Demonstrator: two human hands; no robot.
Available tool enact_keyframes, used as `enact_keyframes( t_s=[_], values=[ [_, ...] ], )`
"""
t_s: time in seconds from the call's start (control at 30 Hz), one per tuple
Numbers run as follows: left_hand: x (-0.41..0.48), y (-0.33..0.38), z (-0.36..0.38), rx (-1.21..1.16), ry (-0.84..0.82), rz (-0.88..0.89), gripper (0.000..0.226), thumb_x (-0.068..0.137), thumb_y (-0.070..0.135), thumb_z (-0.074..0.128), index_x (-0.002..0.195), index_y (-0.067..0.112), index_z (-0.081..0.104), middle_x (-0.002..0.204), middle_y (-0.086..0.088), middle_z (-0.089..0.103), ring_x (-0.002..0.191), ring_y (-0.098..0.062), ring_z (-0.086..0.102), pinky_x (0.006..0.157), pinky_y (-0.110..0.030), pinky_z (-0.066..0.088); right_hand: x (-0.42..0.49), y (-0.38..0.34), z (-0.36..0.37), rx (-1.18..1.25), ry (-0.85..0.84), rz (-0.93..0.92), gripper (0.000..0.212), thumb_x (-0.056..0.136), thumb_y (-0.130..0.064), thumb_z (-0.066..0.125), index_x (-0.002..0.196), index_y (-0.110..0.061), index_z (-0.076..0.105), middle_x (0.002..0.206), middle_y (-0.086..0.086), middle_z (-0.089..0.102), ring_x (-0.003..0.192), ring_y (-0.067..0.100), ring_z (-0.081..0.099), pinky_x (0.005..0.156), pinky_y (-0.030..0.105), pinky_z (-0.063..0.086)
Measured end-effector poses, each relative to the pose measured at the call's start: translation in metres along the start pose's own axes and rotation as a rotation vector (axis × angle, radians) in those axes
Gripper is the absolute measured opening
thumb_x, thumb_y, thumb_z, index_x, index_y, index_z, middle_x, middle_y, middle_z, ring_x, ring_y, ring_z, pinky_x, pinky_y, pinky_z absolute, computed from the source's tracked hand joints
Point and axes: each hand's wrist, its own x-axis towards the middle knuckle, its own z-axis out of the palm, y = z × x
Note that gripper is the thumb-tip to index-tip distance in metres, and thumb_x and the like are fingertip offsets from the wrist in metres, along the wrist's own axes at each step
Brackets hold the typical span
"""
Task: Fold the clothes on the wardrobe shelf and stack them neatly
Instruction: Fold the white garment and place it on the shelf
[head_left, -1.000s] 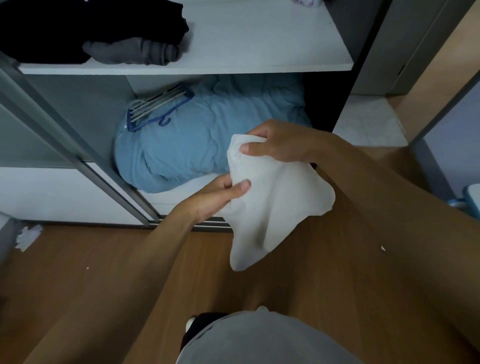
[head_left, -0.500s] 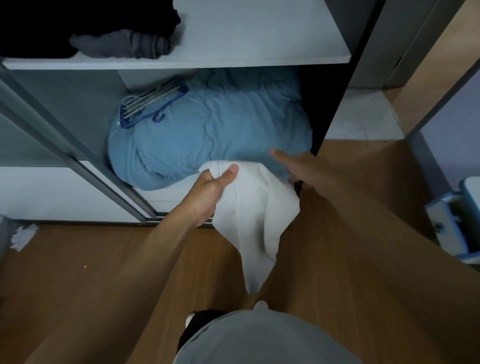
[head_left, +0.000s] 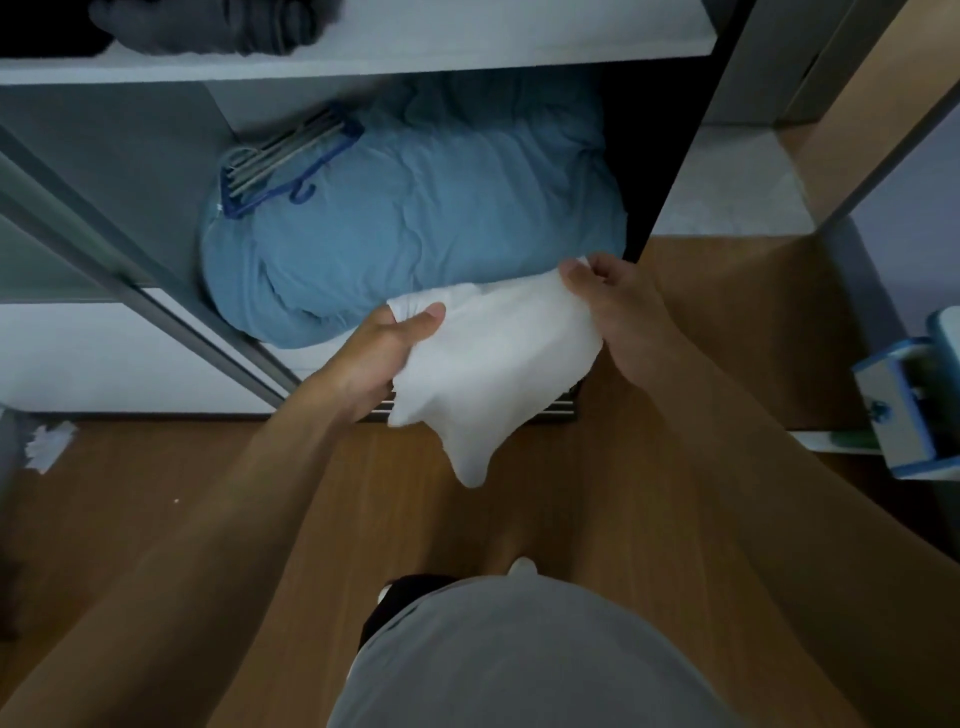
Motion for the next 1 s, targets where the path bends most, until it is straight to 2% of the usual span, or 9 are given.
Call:
enact_keyframes(
  t_s=[0.07,0.13,0.2,0.27,0.47,0.57,0.73,0.9,1.0],
  values=[
    [-0.002,0.003,0.002,-0.098,0.000,-0.031,0.022,0.097,0.030,0.062,0.112,0.017,0.073,0.113,-0.008,0.075,0.103,-0.022,0.073,0.072,-0.029,0.059,0.002,-0.002,0.004,0.128,-0.059,0.049,0.023,0.089,-0.042,0.067,0.089,-0.019,0.068,0.096,0.005,0.068,0.094,0.023,0.064,0.090,0.042,0.051],
    [-0.003,0.010,0.006,-0.239,0.029,-0.059,0.028,0.097,0.026,0.062,0.119,0.010,0.068,0.114,-0.010,0.075,0.103,-0.024,0.072,0.073,-0.032,0.060,-0.004,0.009,0.009,0.268,-0.186,0.147,0.041,0.084,-0.048,0.071,0.109,-0.015,0.069,0.114,0.006,0.072,0.110,0.026,0.067,0.101,0.048,0.050],
    [-0.002,0.016,0.008,-0.345,0.067,-0.116,0.033,0.098,0.025,0.061,0.126,0.008,0.064,0.118,-0.011,0.073,0.105,-0.024,0.072,0.075,-0.034,0.060,-0.019,0.030,0.013,0.255,-0.344,0.223,0.050,0.080,-0.052,0.075,0.118,-0.019,0.070,0.121,0.007,0.071,0.115,0.026,0.067,0.104,0.049,0.048],
    [-0.002,0.021,0.008,-0.347,0.087,-0.176,0.038,0.098,0.029,0.061,0.130,0.008,0.062,0.122,-0.011,0.071,0.106,-0.023,0.071,0.077,-0.035,0.061,-0.030,0.046,0.018,0.190,-0.434,0.205,0.042,0.083,-0.046,0.075,0.118,-0.023,0.071,0.123,0.009,0.070,0.116,0.028,0.066,0.105,0.053,0.047],
    [-0.016,0.002,-0.011,-0.182,-0.150,-0.149,0.049,0.085,0.052,0.064,0.124,0.022,0.067,0.127,-0.002,0.070,0.116,-0.018,0.067,0.085,-0.031,0.058,-0.030,0.030,0.032,0.414,-0.234,0.212,0.025,0.092,-0.025,0.069,0.116,-0.020,0.070,0.114,0.005,0.075,0.105,0.022,0.071,0.083,0.037,0.059],
    [-0.021,-0.024,-0.011,0.013,-0.224,-0.145,0.047,0.083,0.037,0.075,0.126,0.021,0.065,0.129,-0.005,0.068,0.120,-0.022,0.065,0.093,-0.032,0.056,-0.026,0.026,0.035,0.426,-0.138,0.324,0.028,0.093,-0.021,0.068,0.120,-0.016,0.066,0.110,0.006,0.075,0.098,0.023,0.073,0.073,0.034,0.060],
    [-0.008,-0.029,0.010,0.006,0.092,-0.087,0.019,0.096,0.026,0.064,0.109,0.016,0.074,0.108,-0.008,0.077,0.101,-0.026,0.073,0.090,-0.042,0.057,-0.015,0.025,0.025,0.389,-0.140,0.451,0.049,0.085,-0.022,0.077,0.130,-0.014,0.060,0.115,0.006,0.074,0.098,0.022,0.073,0.069,0.030,0.058],
    [0.000,-0.017,0.009,0.000,0.162,-0.061,0.017,0.095,0.027,0.064,0.090,0.017,0.078,0.098,-0.005,0.078,0.089,-0.021,0.076,0.069,-0.031,0.059,-0.021,0.033,0.003,-0.140,-0.418,0.365,0.030,0.086,-0.025,0.076,0.115,-0.021,0.069,0.103,-0.006,0.077,0.093,0.012,0.074,0.071,0.023,0.056],
    [0.000,-0.016,0.000,-0.008,0.215,-0.081,0.013,0.094,0.024,0.064,0.097,0.016,0.074,0.095,-0.003,0.079,0.089,-0.021,0.075,0.075,-0.033,0.057,-0.017,0.040,-0.007,-0.066,-0.299,0.295,0.021,0.094,-0.023,0.067,0.112,-0.014,0.072,0.104,0.001,0.077,0.099,0.020,0.073,0.085,0.032,0.058]
  ],
)
